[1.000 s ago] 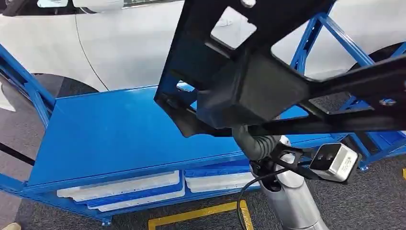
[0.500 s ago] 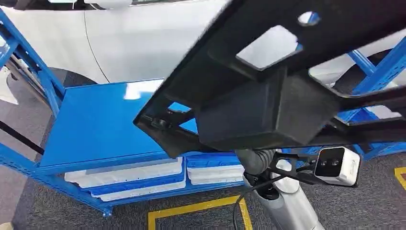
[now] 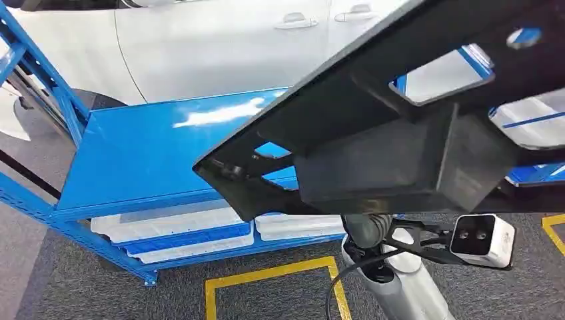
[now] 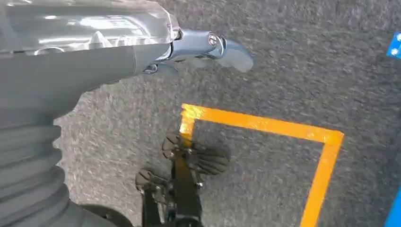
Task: Take the parts from the cabinet and place them on the table.
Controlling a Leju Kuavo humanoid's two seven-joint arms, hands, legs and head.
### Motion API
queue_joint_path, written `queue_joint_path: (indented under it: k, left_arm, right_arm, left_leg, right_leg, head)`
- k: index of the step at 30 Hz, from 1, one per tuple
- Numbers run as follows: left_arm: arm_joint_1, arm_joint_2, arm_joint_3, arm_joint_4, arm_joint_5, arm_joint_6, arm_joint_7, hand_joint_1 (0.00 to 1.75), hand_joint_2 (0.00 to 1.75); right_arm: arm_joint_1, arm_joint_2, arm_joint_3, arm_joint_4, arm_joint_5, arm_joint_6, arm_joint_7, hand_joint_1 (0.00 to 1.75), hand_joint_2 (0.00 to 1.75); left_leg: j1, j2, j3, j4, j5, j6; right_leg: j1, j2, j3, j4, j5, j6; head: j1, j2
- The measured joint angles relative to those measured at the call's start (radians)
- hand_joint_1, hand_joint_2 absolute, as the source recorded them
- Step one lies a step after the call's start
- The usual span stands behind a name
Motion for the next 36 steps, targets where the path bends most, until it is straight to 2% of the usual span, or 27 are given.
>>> queue_joint_path:
  k: [2, 3, 4, 5, 7, 8, 9, 10, 13, 14, 15, 17, 18, 19, 21, 22, 23, 24, 25, 28, 29, 30, 31, 33, 34, 35, 36]
  left_arm:
    - [0.0, 0.007, 0.0, 0.0, 0.0, -0.003, 0.0, 0.0, 1.75]
    - [-0.001, 0.009, 0.0, 0.0, 0.0, -0.003, 0.0, 0.0, 1.75]
    - [0.0, 0.01, 0.0, 0.0, -0.001, -0.003, 0.0, 0.0, 1.75]
    - [0.0, 0.011, 0.0, 0.0, -0.001, -0.005, -0.001, 0.0, 1.75]
    - [-0.001, 0.014, 0.0, 0.0, 0.0, -0.011, -0.009, 0.0, 1.75]
    - [-0.003, 0.016, 0.0, 0.0, 0.002, -0.013, -0.015, 0.0, 1.75]
    - [-0.006, 0.025, 0.0, -0.001, 0.005, -0.014, -0.018, 0.0, 1.75]
    - [-0.007, 0.025, 0.0, -0.001, 0.008, -0.016, -0.022, 0.0, 1.75]
    - [-0.005, 0.029, 0.004, -0.001, 0.016, -0.018, -0.023, 0.0, 1.75]
    - [-0.005, 0.027, 0.006, -0.001, 0.018, -0.018, -0.018, 0.0, 1.75]
    - [-0.005, 0.026, 0.008, -0.001, 0.018, -0.017, -0.012, 0.0, 1.75]
    - [-0.003, 0.023, 0.01, -0.001, 0.018, -0.014, 0.001, 0.0, 1.75]
    - [-0.001, 0.02, 0.011, -0.001, 0.017, -0.013, 0.006, 0.0, 1.75]
    - [0.0, 0.018, 0.013, -0.001, 0.017, -0.012, 0.01, 0.0, 1.75]
    - [0.003, 0.015, 0.015, -0.001, 0.014, -0.011, 0.012, 0.0, 1.75]
    - [0.003, 0.013, 0.016, -0.001, 0.014, -0.011, 0.012, 0.0, 1.75]
    - [0.002, 0.012, 0.016, -0.001, 0.014, -0.011, 0.013, 0.0, 1.75]
    - [0.002, 0.012, 0.016, -0.001, 0.014, -0.011, 0.013, 0.0, 1.75]
    - [0.002, 0.011, 0.016, -0.001, 0.014, -0.011, 0.013, 0.0, 1.75]
    - [0.004, 0.009, 0.016, -0.001, 0.006, -0.015, 0.021, 0.0, 1.75]
    - [0.006, 0.009, 0.016, -0.001, 0.002, -0.015, 0.023, 0.0, 1.75]
    - [0.006, 0.006, 0.016, -0.001, 0.0, -0.015, 0.024, 0.0, 1.75]
    - [0.009, 0.004, 0.016, -0.001, 0.0, -0.013, 0.027, 0.0, 1.75]
    - [0.009, 0.002, 0.016, -0.001, -0.001, -0.009, 0.032, 0.0, 1.75]
    - [0.008, -0.001, 0.016, -0.001, 0.0, -0.008, 0.033, 0.0, 1.75]
    - [0.009, -0.004, 0.016, -0.001, 0.0, -0.005, 0.034, 0.0, 1.75]
    - [0.009, -0.006, 0.016, -0.001, 0.002, -0.003, 0.035, 0.0, 1.75]
  right_arm:
    - [0.002, 0.0, 0.005, -0.008, -0.003, 0.006, 0.0, 1.75, 1.75]
    - [0.002, -0.001, 0.006, -0.01, -0.003, 0.006, 0.0, 1.75, 1.75]
    - [0.004, -0.001, 0.007, -0.012, -0.003, 0.006, 0.0, 1.75, 1.75]
    - [0.007, -0.001, 0.008, -0.016, 0.0, 0.007, -0.005, 1.75, 1.75]
    - [0.013, -0.004, 0.008, -0.026, 0.014, 0.011, -0.011, 1.75, 1.75]
    - [0.015, -0.006, 0.008, -0.032, 0.02, 0.018, -0.015, 1.75, 1.75]
    - [0.019, -0.006, 0.008, -0.04, 0.024, 0.027, -0.018, 1.75, 1.75]
    - [0.02, -0.009, 0.008, -0.044, 0.025, 0.031, -0.02, 1.75, 1.75]
    - [0.031, -0.01, 0.007, -0.05, 0.025, 0.066, -0.019, 1.75, 1.75]
    - [0.037, -0.01, 0.005, -0.052, 0.024, 0.074, -0.016, 1.75, 1.75]
    - [0.044, -0.011, 0.002, -0.056, 0.025, 0.082, -0.01, 1.75, 1.75]
    - [0.066, -0.016, -0.003, -0.064, 0.03, 0.088, -0.005, 1.75, 1.75]
    - [0.082, -0.019, -0.009, -0.067, 0.035, 0.096, -0.006, 1.75, 1.75]
    - [0.096, -0.022, -0.013, -0.069, 0.04, 0.099, -0.008, 1.75, 1.75]
    - [0.112, -0.027, -0.017, -0.072, 0.043, 0.1, -0.009, 1.75, 1.75]
    - [0.116, -0.029, -0.018, -0.074, 0.043, 0.1, -0.009, 1.75, 1.75]
    - [0.118, -0.03, -0.02, -0.077, 0.043, 0.1, -0.01, 1.75, 1.75]
    - [0.118, -0.03, -0.021, -0.082, 0.043, 0.1, -0.01, 1.75, 1.75]
    - [0.119, -0.03, -0.022, -0.085, 0.043, 0.1, -0.01, 1.75, 1.75]
    - [0.129, -0.032, -0.031, -0.088, 0.047, 0.12, -0.015, 1.75, 1.75]
    - [0.134, -0.033, -0.036, -0.088, 0.05, 0.13, -0.02, 1.75, 1.75]
    - [0.135, -0.035, -0.041, -0.087, 0.051, 0.141, -0.024, 1.75, 1.75]
    - [0.137, -0.037, -0.046, -0.088, 0.051, 0.151, -0.031, 1.75, 1.75]
    - [0.149, -0.042, -0.058, -0.088, 0.053, 0.164, -0.039, 1.75, 1.75]
    - [0.155, -0.043, -0.063, -0.087, 0.056, 0.174, -0.039, 1.75, 1.75]
    - [0.162, -0.043, -0.069, -0.088, 0.057, 0.182, -0.039, 1.75, 1.75]
    - [0.165, -0.044, -0.073, -0.087, 0.061, 0.191, -0.038, 1.75, 1.75]
  left_leg:
    - [0.0, 0.0, -0.041, 0.146, -0.113, -0.008]
    - [0.0, 0.0, -0.057, 0.214, -0.142, -0.01]
    - [0.0, 0.0, -0.058, 0.26, -0.144, -0.009]
    - [0.0, 0.0, -0.036, 0.255, -0.114, -0.007]
    - [-0.002, 0.0, 0.063, 0.135, -0.045, 0.004]
    - [-0.005, -0.001, 0.129, 0.048, -0.039, 0.014]
    - [-0.01, -0.001, 0.19, -0.042, -0.076, 0.026]
    - [-0.011, 0.001, 0.213, -0.085, -0.083, 0.023]
    - [-0.019, 0.0, 0.195, -0.089, -0.058, 0.039]
    - [-0.005, 0.005, 0.193, -0.103, -0.039, 0.045]
    - [-0.008, 0.008, 0.18, -0.106, -0.026, 0.052]
    - [-0.009, 0.009, 0.149, -0.105, 0.0, 0.058]
    - [-0.009, 0.009, 0.133, -0.104, 0.012, 0.058]
    - [-0.009, 0.009, 0.115, -0.101, 0.023, 0.057]
    - [-0.008, 0.01, 0.082, -0.091, 0.04, 0.052]
    - [-0.008, 0.01, 0.066, -0.083, 0.047, 0.049]
    - [-0.008, 0.01, 0.052, -0.074, 0.053, 0.046]
    - [-0.01, 0.009, 0.041, -0.065, 0.057, 0.041]
    - [-0.011, 0.008, 0.035, -0.056, 0.061, 0.037]
    - [-0.008, 0.007, 0.034, -0.066, 0.087, 0.017]
    - [-0.011, 0.004, 0.029, -0.068, 0.096, 0.01]
    - [-0.006, 0.003, 0.016, -0.053, 0.064, 0.007]
    - [-0.004, 0.003, -0.004, -0.004, -0.002, 0.004]
    - [-0.001, 0.003, -0.041, 0.148, -0.115, -0.003]
    - [-0.001, 0.003, -0.051, 0.213, -0.139, -0.005]
    - [-0.001, 0.003, -0.046, 0.246, -0.131, -0.006]
    - [0.0, 0.003, -0.016, 0.23, -0.095, -0.005]
  right_leg:
    - [0.003, 0.0, -0.026, 0.001, 0.02, -0.003]
    - [0.004, 0.0, -0.04, 0.002, 0.03, -0.004]
    - [0.006, 0.0, -0.057, 0.004, 0.042, -0.004]
    - [0.008, 0.0, -0.073, 0.006, 0.052, -0.004]
    - [0.012, 0.001, -0.099, 0.01, 0.07, -0.001]
    - [0.014, 0.001, -0.107, 0.011, 0.079, 0.001]
    - [0.016, 0.0, -0.111, 0.013, 0.086, 0.005]
    - [0.015, -0.002, -0.11, 0.012, 0.094, 0.011]
    - [0.009, -0.004, -0.11, -0.003, 0.124, 0.031]
    - [0.01, -0.001, -0.116, 0.001, 0.12, 0.037]
    - [0.011, 0.004, -0.128, 0.023, 0.073, 0.042]
    - [0.005, 0.004, -0.166, 0.157, -0.057, 0.051]
    - [0.003, 0.004, -0.184, 0.236, -0.099, 0.055]
    - [0.002, 0.003, -0.192, 0.296, -0.107, 0.058]
    - [-0.002, 0.003, -0.15, 0.285, -0.046, 0.062]
    - [-0.004, 0.003, -0.097, 0.22, -0.012, 0.062]
    - [-0.005, 0.003, -0.027, 0.128, 0.0, 0.06]
    - [-0.004, 0.003, 0.038, 0.035, -0.037, 0.055]
    - [0.003, 0.005, 0.061, -0.014, -0.053, 0.045]
    - [0.009, 0.005, 0.044, -0.005, -0.035, 0.022]
    - [0.001, 0.002, 0.035, -0.016, -0.019, 0.013]
    - [0.0, 0.0, 0.026, -0.017, -0.006, 0.007]
    - [-0.001, 0.0, 0.011, -0.018, 0.007, -0.001]
    - [0.001, 0.0, -0.018, -0.017, 0.029, -0.002]
    - [0.002, -0.001, -0.033, -0.016, 0.039, -0.002]
    - [0.003, -0.001, -0.049, -0.014, 0.051, 0.0]
    - [0.003, -0.001, -0.066, -0.012, 0.063, 0.002]
  head:
    - [0.0, 0.0]
    - [0.0, 0.0]
    - [0.0, 0.0]
    - [0.0, 0.0]
    - [0.0, 0.0]
    - [0.0, 0.0]
    - [0.0, 0.0]
    - [0.0, 0.0]
    - [0.0, 0.0]
    - [0.0, 0.0]
    - [0.0, 0.0]
    - [0.0, 0.0]
    - [0.0, 0.0]
    - [0.0, 0.0]
    - [0.0, 0.0]
    - [0.0, 0.0]
    - [0.0, 0.0]
    - [0.0, 0.0]
    - [-0.001, 0.0]
    - [-0.001, 0.0]
    - [-0.001, 0.0]
    - [-0.002, 0.0]
    - [-0.001, 0.0]
    - [-0.002, 0.0]
    - [-0.001, 0.0]
    - [-0.001, 0.0]
    - [-0.002, 0.0]
